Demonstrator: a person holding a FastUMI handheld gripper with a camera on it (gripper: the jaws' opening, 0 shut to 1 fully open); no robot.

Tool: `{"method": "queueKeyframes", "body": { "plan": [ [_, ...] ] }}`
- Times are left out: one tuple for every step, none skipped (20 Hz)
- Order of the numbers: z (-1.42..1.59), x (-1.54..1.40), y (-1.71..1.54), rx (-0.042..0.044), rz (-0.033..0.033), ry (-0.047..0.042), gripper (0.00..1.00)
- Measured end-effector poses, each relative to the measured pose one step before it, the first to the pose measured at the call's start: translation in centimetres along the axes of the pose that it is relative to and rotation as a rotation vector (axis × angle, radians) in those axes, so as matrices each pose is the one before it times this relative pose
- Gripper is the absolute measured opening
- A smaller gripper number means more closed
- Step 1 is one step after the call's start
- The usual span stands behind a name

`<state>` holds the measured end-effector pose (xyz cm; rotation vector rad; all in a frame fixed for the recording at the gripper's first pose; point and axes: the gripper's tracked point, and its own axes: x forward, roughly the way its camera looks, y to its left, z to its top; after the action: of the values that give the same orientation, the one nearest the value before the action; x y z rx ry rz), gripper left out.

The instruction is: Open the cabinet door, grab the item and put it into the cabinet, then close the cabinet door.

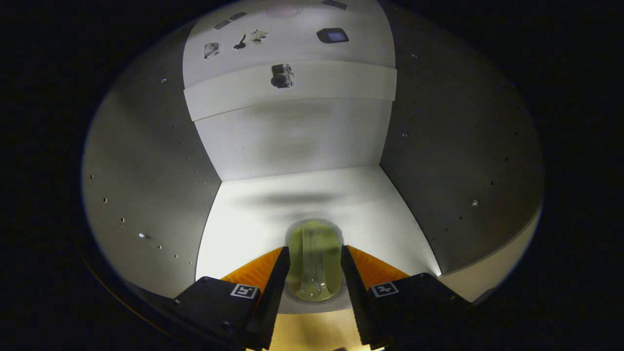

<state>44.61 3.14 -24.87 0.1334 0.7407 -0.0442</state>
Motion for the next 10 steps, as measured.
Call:
{"method": "queueKeyframes", "body": {
  "plan": [
    [0.491,-0.571,0.107,-0.00138,0.01163,-0.03211,0.70],
    [0.529,-1.001,0.071,-0.00352,0.00192,-0.02812,0.84],
    [0.395,-0.923,0.027,-0.00213,0.00434,-0.03478,0.99],
    [0.679,-1.280,-0.016,-0.00748,0.00040,-0.04278,0.97],
    [1.074,-1.801,-0.058,-0.01345,-0.00105,-0.06207,0.97],
    [1.058,-1.753,-0.167,-0.01164,-0.00855,-0.06331,0.97],
    [1.349,-1.957,-0.418,-0.00972,-0.01068,-0.06626,0.97],
    [1.414,-1.843,-0.398,0.00613,-0.01713,-0.06157,0.97],
    [1.529,-2.044,-0.300,0.00542,-0.00207,-0.05902,0.98],
    [1.448,-2.028,-0.532,-0.00146,-0.01505,-0.05524,0.98]
  ]
}}
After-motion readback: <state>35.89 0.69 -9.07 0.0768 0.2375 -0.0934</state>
